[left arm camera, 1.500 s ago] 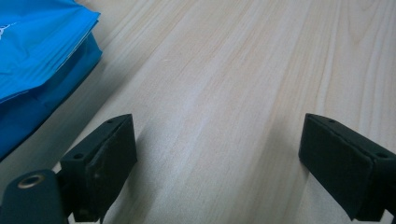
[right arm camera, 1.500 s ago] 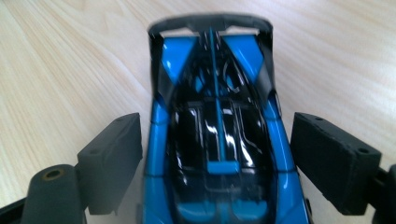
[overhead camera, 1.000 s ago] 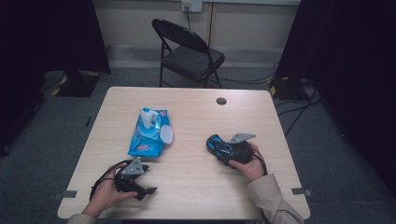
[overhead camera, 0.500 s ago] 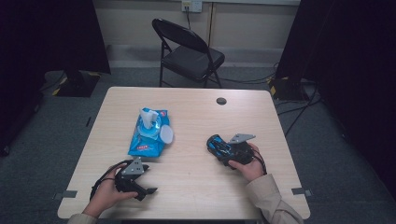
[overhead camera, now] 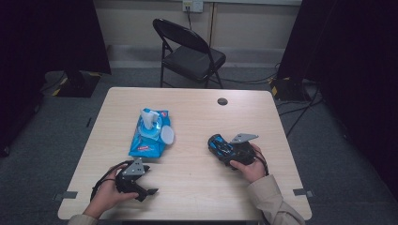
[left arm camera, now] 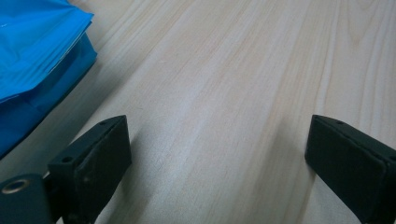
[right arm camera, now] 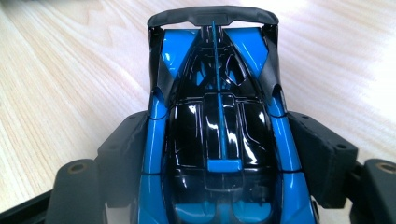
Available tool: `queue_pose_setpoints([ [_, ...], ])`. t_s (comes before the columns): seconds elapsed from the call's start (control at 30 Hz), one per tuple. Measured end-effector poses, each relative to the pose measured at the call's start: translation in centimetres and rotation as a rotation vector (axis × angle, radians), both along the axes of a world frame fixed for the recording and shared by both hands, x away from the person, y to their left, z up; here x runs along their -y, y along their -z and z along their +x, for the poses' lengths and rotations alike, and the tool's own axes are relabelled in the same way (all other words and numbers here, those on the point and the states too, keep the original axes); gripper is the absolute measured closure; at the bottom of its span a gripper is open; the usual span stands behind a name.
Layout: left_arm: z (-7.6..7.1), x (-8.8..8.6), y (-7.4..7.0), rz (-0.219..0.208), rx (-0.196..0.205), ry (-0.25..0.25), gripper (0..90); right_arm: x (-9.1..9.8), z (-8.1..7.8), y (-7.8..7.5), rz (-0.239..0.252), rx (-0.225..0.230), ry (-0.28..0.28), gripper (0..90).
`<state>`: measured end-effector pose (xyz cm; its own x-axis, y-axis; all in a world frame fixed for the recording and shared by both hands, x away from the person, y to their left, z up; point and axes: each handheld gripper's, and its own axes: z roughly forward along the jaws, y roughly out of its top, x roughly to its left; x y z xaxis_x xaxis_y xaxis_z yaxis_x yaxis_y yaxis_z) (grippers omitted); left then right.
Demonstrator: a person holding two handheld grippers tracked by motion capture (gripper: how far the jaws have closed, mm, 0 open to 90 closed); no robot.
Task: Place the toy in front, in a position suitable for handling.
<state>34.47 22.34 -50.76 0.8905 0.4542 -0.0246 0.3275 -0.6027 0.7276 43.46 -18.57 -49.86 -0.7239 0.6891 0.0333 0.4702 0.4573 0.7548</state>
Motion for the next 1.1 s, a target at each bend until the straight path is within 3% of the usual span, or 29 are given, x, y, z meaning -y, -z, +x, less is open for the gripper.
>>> queue_pose_setpoints([
  [0.13, 0.0, 0.0, 0.0, 0.003, 0.001, 0.003, 6.3, -0.5, -0.3, -0.6, 0.005, 0.0, -0.021, 26.3],
  [0.33, 0.1, 0.0, 0.0, 0.008, 0.001, 0.004, 6.3, -3.1, -1.7, -1.2, 0.008, 0.016, -0.096, 26.2],
  [0.43, 0.0, 0.0, 0.0, 0.003, -0.001, 0.002, 6.3, -4.8, -2.2, -0.9, 0.013, 0.003, -0.141, 26.2],
  [0.63, 0.0, 0.0, 0.0, 0.001, -0.001, 0.0, 6.3, -7.3, -3.2, 0.3, -0.028, -0.006, -0.209, 26.2],
  [1.03, 0.1, 0.0, 0.0, 0.006, 0.001, 0.003, 6.3, -7.5, -3.7, 0.9, 0.001, -0.008, -0.221, 25.8],
  [1.1, 0.0, 0.0, 0.0, 0.004, 0.0, 0.003, 6.3, -7.6, -3.8, 0.9, -0.015, 0.001, -0.227, 24.0],
])
